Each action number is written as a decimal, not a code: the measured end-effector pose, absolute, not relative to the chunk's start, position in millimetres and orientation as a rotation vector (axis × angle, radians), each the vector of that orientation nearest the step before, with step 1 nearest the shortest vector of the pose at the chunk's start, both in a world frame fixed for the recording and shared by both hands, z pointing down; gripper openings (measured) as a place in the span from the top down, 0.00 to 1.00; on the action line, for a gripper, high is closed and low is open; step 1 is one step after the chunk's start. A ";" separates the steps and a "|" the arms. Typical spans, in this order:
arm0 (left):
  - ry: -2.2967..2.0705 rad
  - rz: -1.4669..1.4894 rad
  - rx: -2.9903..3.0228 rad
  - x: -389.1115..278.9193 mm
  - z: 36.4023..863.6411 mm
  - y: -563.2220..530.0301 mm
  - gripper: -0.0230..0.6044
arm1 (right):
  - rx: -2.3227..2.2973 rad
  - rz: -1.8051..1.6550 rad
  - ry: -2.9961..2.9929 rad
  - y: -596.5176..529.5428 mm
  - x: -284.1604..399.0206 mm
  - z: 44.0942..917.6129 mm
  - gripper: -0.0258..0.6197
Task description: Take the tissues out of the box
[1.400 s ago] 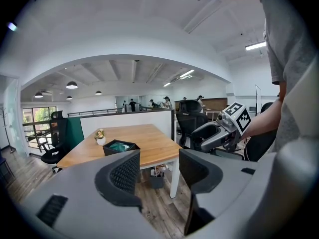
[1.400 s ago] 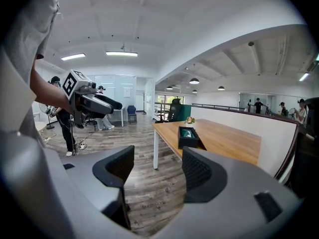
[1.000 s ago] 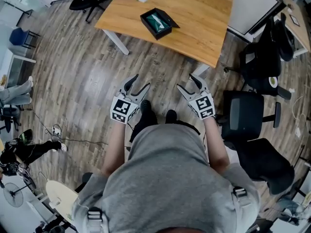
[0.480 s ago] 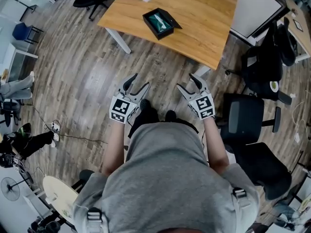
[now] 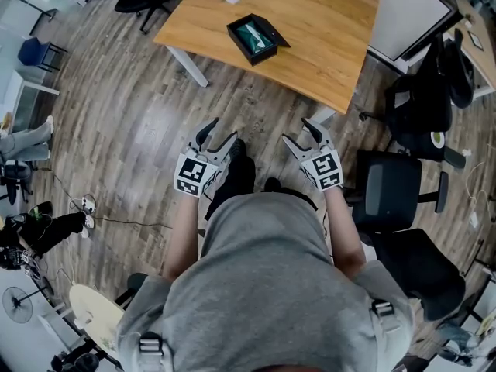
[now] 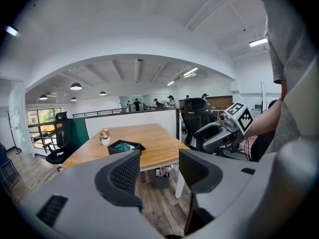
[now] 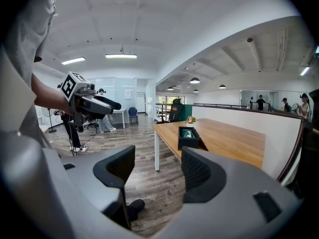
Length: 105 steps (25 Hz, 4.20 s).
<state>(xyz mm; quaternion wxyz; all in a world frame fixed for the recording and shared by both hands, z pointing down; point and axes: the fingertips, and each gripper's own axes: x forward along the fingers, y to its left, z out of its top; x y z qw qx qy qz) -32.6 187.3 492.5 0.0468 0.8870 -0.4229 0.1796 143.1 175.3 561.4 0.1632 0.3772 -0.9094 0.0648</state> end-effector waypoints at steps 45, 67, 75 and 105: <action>-1.049 0.492 2.814 -206.6 493.3 -83.2 0.57 | 1.230 0.221 -2.442 -51.4 -35.4 562.7 0.54; -1.043 0.488 2.774 -229.1 509.6 -141.1 0.57 | 1.265 0.278 -2.390 -99.9 -43.1 578.7 0.54; -1.030 0.510 2.756 -220.5 516.8 -155.5 0.57 | 1.271 0.305 -2.387 -122.0 -34.6 584.7 0.55; -1.093 0.645 2.575 -154.3 572.6 -233.2 0.57 | 1.032 0.436 -2.390 -239.5 -1.5 658.5 0.58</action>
